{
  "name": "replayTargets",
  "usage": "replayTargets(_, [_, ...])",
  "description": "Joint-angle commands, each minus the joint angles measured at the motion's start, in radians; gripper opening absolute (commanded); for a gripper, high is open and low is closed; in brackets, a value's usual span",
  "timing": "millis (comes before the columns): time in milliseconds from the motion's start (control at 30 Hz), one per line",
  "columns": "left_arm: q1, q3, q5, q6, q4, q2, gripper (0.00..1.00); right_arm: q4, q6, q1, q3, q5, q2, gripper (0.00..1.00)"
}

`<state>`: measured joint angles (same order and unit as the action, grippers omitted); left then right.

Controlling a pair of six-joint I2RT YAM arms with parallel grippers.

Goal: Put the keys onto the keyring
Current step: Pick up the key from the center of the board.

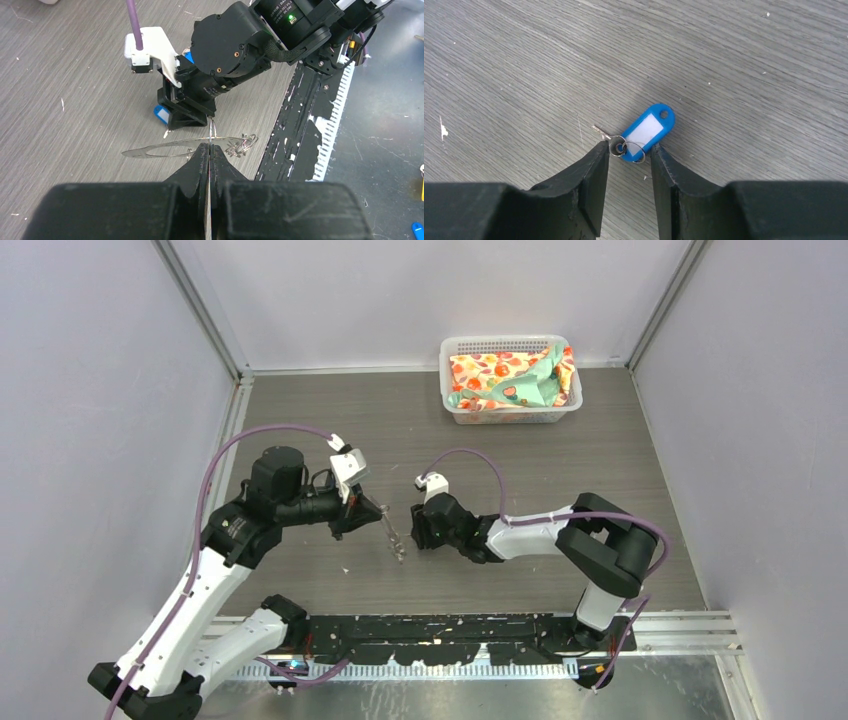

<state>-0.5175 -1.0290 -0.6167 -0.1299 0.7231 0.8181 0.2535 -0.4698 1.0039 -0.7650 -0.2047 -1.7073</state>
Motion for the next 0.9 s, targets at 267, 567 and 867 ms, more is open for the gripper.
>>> replayTargets(267, [0.004, -0.05, 0.004, 0.007, -0.016, -0.009, 0.0, 0.016, -0.01, 0.006, -0.026, -0.001, -0.028, 0.14])
replayTargets(567, [0.004, -0.048, 0.004, 0.009, -0.024, -0.004, 0.0, 0.011, -0.013, 0.005, -0.004, -0.009, 0.005, 0.01])
replayTargets(867, [0.004, -0.028, 0.036, 0.023, -0.004, 0.016, 0.0, -0.089, 0.027, 0.005, 0.041, -0.001, 0.254, 0.01])
